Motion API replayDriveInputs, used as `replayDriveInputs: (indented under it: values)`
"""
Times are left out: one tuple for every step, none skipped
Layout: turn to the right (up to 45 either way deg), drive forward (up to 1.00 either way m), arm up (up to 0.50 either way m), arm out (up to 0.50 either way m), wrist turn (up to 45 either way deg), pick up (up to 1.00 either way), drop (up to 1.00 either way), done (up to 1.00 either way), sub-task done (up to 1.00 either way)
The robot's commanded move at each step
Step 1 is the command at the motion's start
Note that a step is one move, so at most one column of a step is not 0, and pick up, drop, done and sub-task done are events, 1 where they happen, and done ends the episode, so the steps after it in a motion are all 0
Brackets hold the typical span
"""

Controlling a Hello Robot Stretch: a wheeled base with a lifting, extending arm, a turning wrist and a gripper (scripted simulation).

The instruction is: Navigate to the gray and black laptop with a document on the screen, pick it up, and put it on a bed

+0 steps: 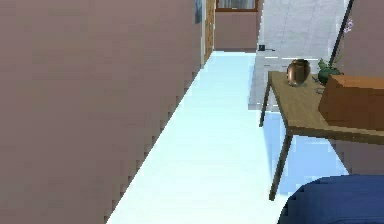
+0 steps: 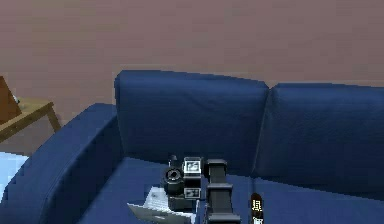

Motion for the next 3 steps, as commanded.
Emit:
replayDriveInputs:
  values:
    - [0.0,0.00,-0.30,0.00,0.0,0.00,0.00,0.00,0.00]
    - [0.0,0.00,0.00,0.00,0.0,1.00,0.00,0.00,0.00]
    - [0.0,0.00,0.10,0.00,0.0,0.00,0.00,0.00,0.00]
